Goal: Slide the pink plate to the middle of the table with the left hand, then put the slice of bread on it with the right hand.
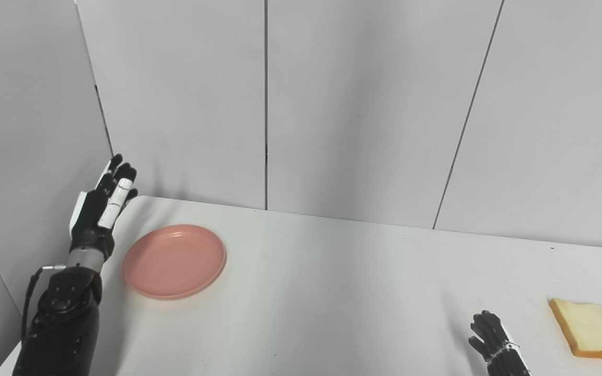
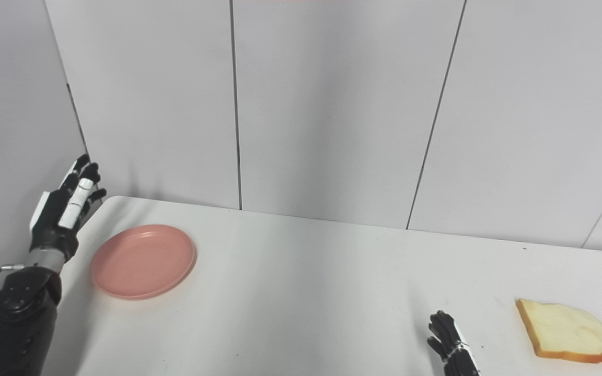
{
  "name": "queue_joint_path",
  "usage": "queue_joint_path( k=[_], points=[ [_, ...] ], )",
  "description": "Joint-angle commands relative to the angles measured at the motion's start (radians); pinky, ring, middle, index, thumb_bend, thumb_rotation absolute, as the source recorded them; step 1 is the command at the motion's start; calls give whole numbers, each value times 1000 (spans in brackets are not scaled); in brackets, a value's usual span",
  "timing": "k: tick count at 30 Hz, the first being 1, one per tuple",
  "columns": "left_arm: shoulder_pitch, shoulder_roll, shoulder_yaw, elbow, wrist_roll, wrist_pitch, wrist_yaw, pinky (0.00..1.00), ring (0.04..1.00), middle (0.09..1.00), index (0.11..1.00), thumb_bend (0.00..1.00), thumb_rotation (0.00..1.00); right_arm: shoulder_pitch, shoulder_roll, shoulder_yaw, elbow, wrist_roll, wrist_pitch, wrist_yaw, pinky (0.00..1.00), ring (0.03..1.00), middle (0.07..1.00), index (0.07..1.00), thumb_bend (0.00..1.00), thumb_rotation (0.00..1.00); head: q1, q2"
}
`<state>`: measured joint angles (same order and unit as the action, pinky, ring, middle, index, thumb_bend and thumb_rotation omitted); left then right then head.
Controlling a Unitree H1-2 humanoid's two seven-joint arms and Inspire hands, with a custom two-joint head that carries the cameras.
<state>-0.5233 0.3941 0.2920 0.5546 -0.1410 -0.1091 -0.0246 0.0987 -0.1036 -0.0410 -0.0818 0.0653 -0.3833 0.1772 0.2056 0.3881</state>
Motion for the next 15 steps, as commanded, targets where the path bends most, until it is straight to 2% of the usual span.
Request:
queue_joint_path(
  k=[1,4,8,11,15],
  points=[
    [-109,68,13,50,-13,-154,-17,898,963,966,970,832,767,17,-20,-4,237,-19,-18,-15,908,924,919,916,880,948,-1,2],
    [-117,71,9,122,-5,-199,-13,885,957,973,982,820,784,19,-23,-4,232,-22,-16,-14,902,921,917,914,873,954,-1,3],
    [-124,59,26,167,-35,-193,-10,906,959,978,999,839,776,22,-25,-3,225,-11,-11,-6,904,921,915,914,873,951,-2,8],
    [-139,57,39,224,-75,-210,-40,943,969,979,999,852,775,24,-26,-3,221,-12,-10,-4,904,921,916,915,872,950,-4,12],
    [-153,40,69,284,-144,-221,-82,915,965,973,952,880,750,28,-26,-2,216,-14,-9,-5,900,918,913,911,869,944,-7,17]
  ],
)
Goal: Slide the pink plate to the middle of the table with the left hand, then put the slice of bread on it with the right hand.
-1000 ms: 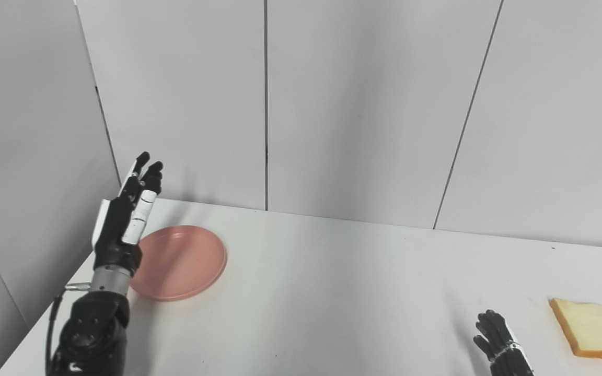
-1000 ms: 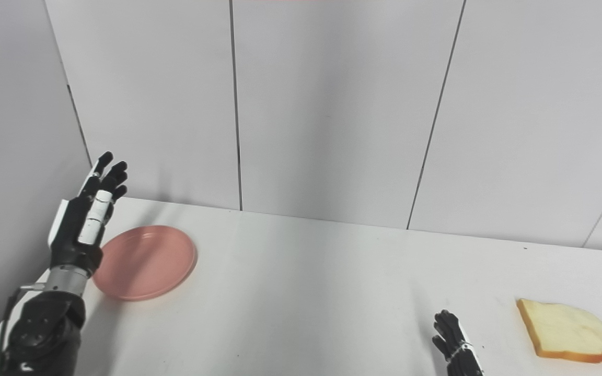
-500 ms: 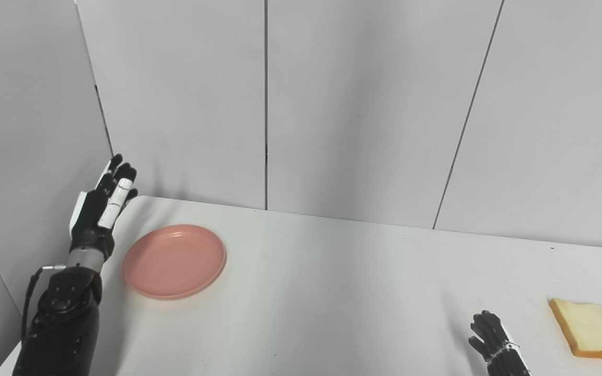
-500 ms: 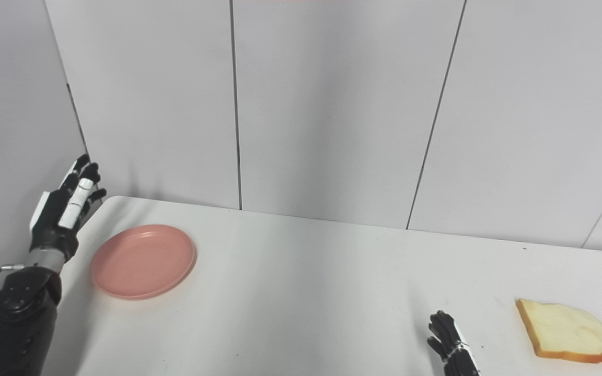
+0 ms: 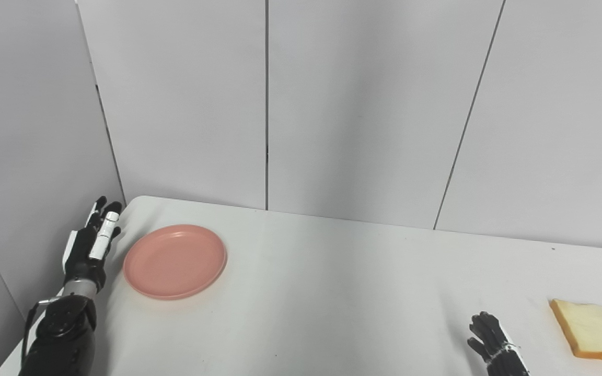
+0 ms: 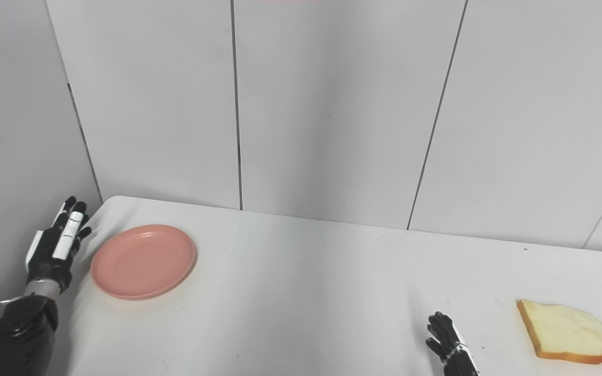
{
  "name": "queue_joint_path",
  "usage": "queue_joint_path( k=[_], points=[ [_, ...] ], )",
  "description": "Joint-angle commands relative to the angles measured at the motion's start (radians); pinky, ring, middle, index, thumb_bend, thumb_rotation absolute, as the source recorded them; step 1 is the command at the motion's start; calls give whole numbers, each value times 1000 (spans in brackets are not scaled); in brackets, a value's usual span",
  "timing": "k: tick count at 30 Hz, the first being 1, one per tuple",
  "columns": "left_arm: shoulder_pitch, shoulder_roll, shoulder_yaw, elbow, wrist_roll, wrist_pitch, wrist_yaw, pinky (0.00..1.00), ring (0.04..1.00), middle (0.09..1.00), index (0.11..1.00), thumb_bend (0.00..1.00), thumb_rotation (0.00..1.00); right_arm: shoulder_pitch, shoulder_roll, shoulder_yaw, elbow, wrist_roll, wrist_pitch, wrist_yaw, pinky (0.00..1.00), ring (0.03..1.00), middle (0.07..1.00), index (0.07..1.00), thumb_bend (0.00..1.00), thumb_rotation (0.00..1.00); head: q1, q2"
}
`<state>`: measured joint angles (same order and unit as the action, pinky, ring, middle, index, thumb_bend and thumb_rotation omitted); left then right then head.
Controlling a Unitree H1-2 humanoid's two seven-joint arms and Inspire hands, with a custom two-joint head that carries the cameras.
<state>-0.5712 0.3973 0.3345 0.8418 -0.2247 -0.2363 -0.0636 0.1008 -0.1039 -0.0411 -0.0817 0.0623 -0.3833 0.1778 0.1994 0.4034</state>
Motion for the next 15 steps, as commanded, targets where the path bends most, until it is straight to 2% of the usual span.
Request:
queue_joint_path(
  k=[1,4,9,15],
  points=[
    [-106,33,31,1,-69,-92,-46,913,964,969,939,874,747,27,-25,-1,213,-10,-8,-5,901,919,913,911,867,942,-2,4],
    [-106,21,31,4,-70,-83,-35,888,944,938,915,824,748,28,-23,0,212,-11,-11,-5,899,919,913,906,861,934,-5,7],
    [-105,7,12,19,-71,-92,-46,886,949,958,949,833,745,27,-22,3,211,-25,-14,-9,898,915,910,905,866,934,-10,8],
    [-97,-10,-12,24,-65,-82,-71,884,953,958,943,815,752,27,-23,5,213,-35,-26,-9,889,910,907,902,851,939,-16,12]
  ],
)
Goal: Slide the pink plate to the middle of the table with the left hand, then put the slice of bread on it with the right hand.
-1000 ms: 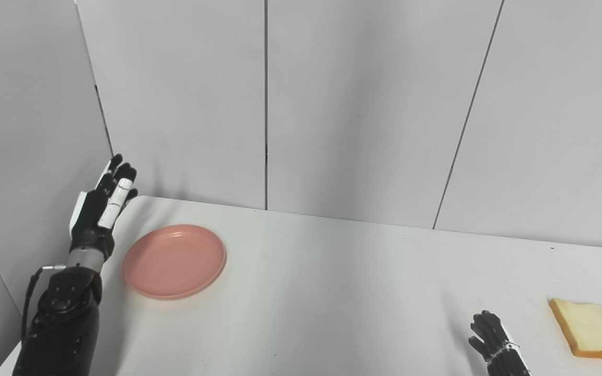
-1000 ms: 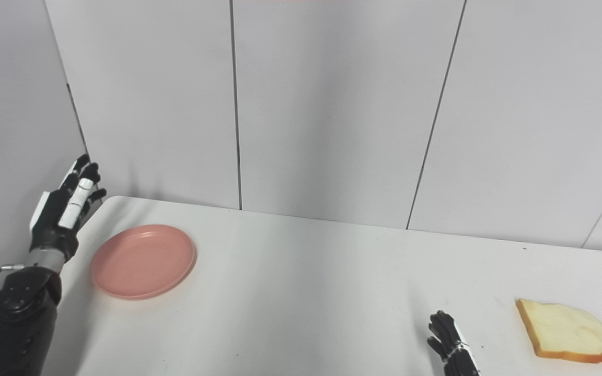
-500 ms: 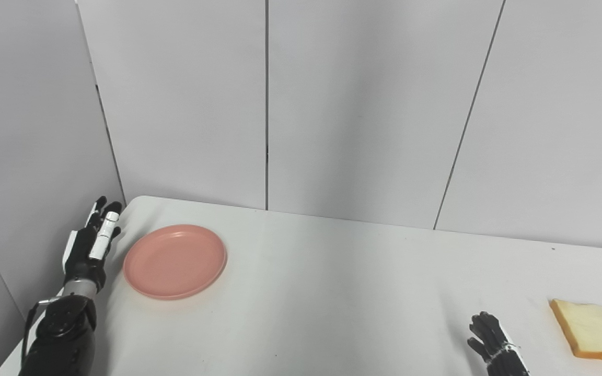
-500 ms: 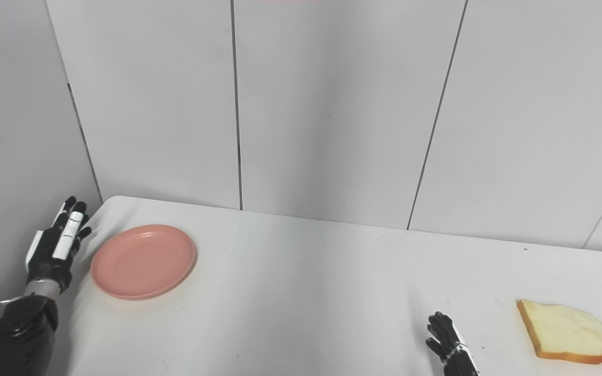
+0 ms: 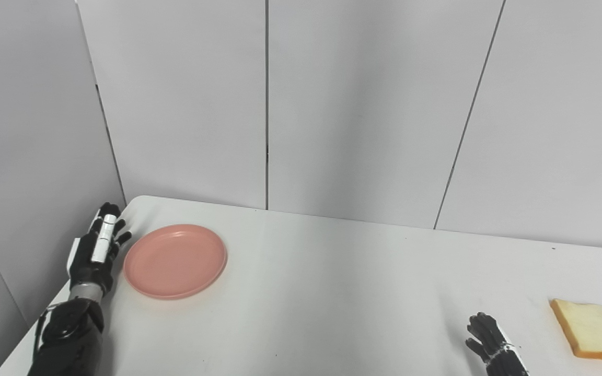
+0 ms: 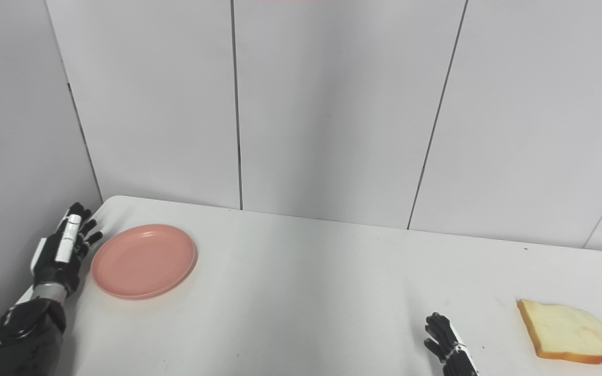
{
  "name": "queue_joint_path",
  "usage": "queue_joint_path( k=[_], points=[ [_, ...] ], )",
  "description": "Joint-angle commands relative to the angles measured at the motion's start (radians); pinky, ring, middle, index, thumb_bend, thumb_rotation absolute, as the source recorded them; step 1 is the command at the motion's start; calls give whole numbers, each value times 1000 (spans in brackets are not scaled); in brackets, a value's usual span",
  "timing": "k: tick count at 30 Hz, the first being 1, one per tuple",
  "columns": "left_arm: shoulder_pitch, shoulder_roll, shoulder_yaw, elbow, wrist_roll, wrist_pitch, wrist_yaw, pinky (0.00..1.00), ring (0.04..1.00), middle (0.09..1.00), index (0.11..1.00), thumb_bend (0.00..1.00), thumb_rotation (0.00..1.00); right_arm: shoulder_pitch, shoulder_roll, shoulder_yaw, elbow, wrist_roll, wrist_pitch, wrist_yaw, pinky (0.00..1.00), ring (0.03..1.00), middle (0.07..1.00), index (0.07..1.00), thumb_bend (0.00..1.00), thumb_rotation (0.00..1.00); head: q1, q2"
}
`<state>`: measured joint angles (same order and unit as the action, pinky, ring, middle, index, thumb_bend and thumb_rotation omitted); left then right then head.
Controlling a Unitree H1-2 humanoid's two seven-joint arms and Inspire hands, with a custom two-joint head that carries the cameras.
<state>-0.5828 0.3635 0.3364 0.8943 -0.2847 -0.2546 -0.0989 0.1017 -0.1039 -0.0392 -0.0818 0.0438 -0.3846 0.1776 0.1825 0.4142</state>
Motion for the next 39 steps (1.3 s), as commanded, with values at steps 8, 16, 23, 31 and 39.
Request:
queue_joint_path(
  k=[8,16,23,31,39],
  points=[
    [-66,-8,-33,-26,-27,-39,-113,954,971,959,958,879,734,29,-24,5,208,-30,-32,-10,879,905,902,901,862,936,-8,10],
    [-69,-12,-67,30,-6,-62,-129,926,987,965,956,895,715,30,-20,7,202,-32,-30,-9,870,899,898,898,866,930,-13,13],
    [-57,-23,-84,28,-18,-71,-162,914,972,963,964,886,700,31,-17,10,198,-47,-32,-13,859,895,895,897,849,941,-27,18],
    [-48,-43,-132,14,1,-75,-193,843,943,940,963,844,722,31,-14,12,198,-56,-28,-14,850,889,892,896,853,942,-37,18],
    [-34,-93,-169,-62,2,-46,-177,831,924,927,923,896,680,33,-11,17,189,-56,-18,-11,849,891,894,894,866,932,-44,22]
  ],
)
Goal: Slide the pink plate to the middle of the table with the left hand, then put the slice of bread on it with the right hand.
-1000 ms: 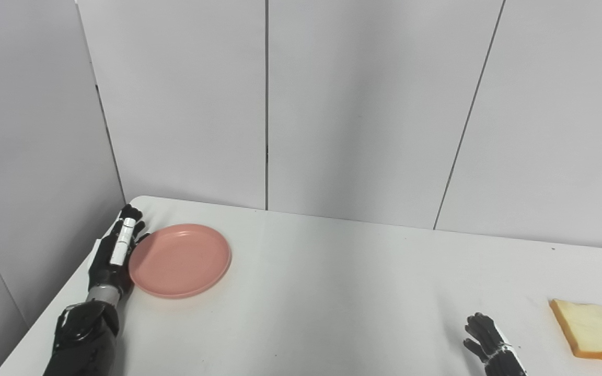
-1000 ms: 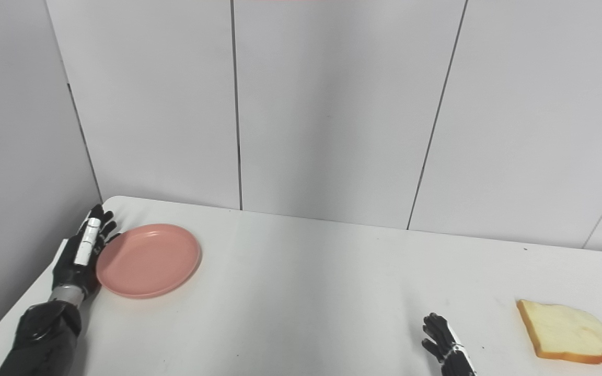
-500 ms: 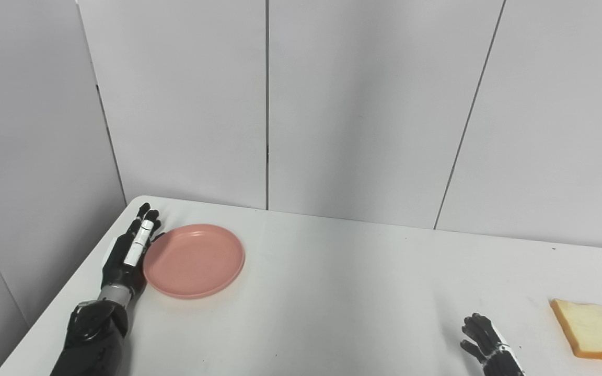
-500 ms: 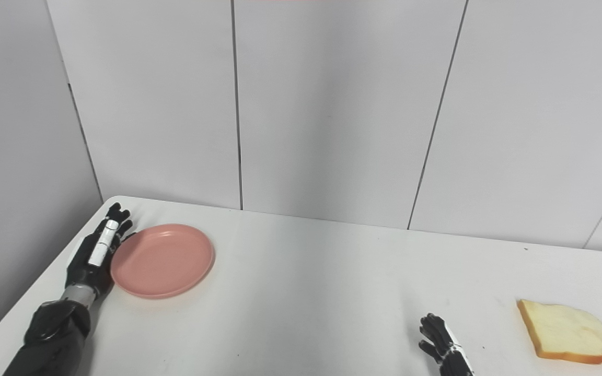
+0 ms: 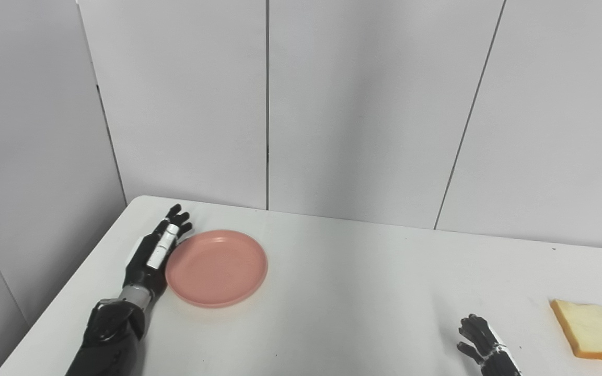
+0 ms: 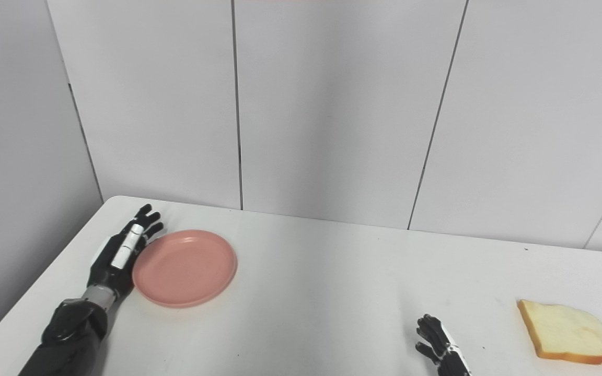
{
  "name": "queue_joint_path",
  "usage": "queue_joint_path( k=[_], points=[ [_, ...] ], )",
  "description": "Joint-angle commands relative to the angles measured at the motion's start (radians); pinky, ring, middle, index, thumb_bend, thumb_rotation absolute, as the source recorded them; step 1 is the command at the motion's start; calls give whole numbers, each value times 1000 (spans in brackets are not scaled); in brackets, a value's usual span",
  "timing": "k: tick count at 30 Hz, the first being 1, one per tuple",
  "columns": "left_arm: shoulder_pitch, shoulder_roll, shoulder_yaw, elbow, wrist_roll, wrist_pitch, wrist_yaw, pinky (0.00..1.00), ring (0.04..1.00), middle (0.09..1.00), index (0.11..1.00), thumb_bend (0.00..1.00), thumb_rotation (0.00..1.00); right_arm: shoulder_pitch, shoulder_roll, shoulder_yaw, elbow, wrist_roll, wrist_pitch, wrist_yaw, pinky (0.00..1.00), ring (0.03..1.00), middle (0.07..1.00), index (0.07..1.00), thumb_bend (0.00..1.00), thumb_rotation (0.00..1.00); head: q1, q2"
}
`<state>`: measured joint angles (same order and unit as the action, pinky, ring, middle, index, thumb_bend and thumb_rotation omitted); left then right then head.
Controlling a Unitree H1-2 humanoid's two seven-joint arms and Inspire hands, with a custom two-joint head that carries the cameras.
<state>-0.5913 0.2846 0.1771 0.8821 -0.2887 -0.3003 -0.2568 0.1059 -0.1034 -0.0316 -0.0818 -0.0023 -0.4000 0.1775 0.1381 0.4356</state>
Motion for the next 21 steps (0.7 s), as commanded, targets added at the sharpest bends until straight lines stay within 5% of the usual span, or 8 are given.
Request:
queue_joint_path(
  k=[1,6,21],
  points=[
    [-23,-21,-14,-65,6,11,-18,839,924,923,922,895,679,29,-11,10,190,-11,-3,-11,849,890,893,892,863,930,-3,2],
    [-7,-65,-34,-137,18,73,-5,843,921,912,912,903,680,28,-10,13,191,-20,-11,-15,845,887,890,890,861,936,-9,3],
    [19,-163,-107,-174,64,103,-4,793,912,915,926,901,708,38,-4,21,164,-40,-3,-16,836,882,884,881,867,924,-33,20]
  ],
)
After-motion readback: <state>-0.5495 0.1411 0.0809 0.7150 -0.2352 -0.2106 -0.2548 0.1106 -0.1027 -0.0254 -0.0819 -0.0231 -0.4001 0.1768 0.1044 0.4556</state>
